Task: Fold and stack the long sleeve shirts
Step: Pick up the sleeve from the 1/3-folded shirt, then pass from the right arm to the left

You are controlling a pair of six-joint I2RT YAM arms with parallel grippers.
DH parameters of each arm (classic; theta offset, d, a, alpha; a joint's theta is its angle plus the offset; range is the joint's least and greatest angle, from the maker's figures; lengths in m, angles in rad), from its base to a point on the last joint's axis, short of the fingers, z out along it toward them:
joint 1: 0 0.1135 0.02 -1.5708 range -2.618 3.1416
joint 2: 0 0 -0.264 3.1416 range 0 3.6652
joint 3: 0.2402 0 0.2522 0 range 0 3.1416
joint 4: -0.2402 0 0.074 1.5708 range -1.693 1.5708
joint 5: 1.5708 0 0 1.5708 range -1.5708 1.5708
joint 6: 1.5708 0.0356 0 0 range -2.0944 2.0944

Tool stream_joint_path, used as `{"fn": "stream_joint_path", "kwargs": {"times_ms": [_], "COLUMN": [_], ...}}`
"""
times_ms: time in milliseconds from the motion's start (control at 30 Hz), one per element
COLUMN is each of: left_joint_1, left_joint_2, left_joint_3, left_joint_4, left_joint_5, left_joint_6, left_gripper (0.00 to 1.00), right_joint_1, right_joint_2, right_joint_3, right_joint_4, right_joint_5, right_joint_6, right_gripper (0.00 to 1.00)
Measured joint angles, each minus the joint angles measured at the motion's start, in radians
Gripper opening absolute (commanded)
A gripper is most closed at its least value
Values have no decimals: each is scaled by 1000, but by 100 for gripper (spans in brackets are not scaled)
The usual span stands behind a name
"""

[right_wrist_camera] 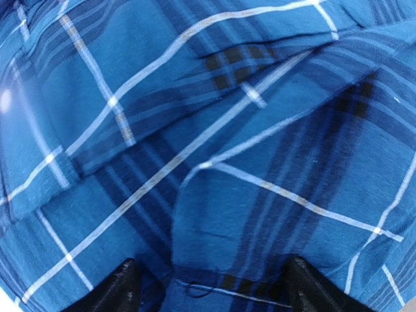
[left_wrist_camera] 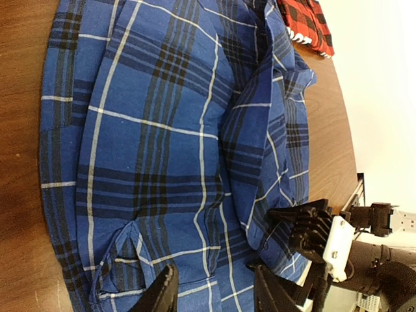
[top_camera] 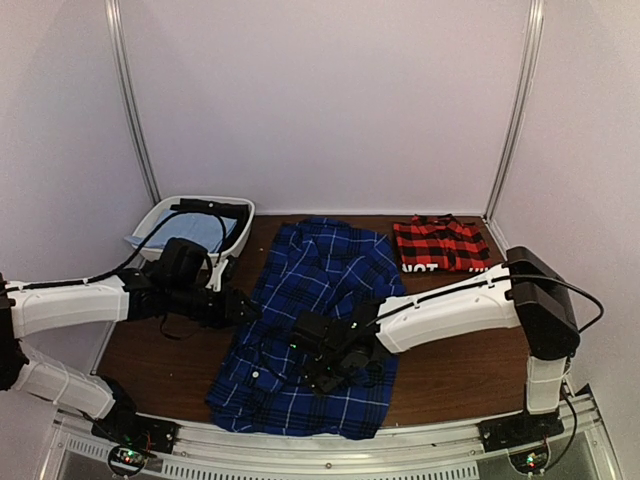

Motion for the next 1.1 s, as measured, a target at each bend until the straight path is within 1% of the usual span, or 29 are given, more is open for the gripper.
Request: {"fn": "stream_joint_path", "kwargs": {"times_ms": [100, 133, 167, 333, 433, 467, 633, 733, 933, 1100], "left_joint_1": [0, 0, 0, 0, 0, 0, 0, 0, 0, 0], "left_joint_2": [0, 0, 0, -2, -2, -2, -2, -6, -40, -72], "left_joint_3": [0, 0, 0, 0, 0, 0, 0, 0, -19, -24], "left_joint_4": [0, 0, 0, 0, 0, 0, 2, 7, 36, 59], "left_joint_5": [0, 0, 0, 2, 3, 5, 22, 29, 42, 50], "left_joint_6": [-1, -1, -1, -1, -2, -2, -5, -5, -23, -38], "left_gripper": [41, 41, 41, 41, 40, 40, 41, 41, 42, 45], "right_joint_1": [0, 0, -2, -13, -37, -46, -103, -148, -264, -310], "right_joint_2": [0, -2, -5, -69, -134, -151, -239, -298, -382, -383], "right_joint_3": [0, -1, -3, -42, -76, -86, -134, -173, -263, -283], "right_joint_4": [-1, -1, 0, 18, 49, 59, 145, 264, 683, 983], "right_joint_5": [17, 21, 24, 22, 3, -5, -79, -168, -345, -393], "right_joint_6": [10, 12, 15, 35, 43, 43, 65, 101, 264, 380], "right_gripper": [60, 55, 46, 16, 2, 0, 0, 0, 0, 0]}}
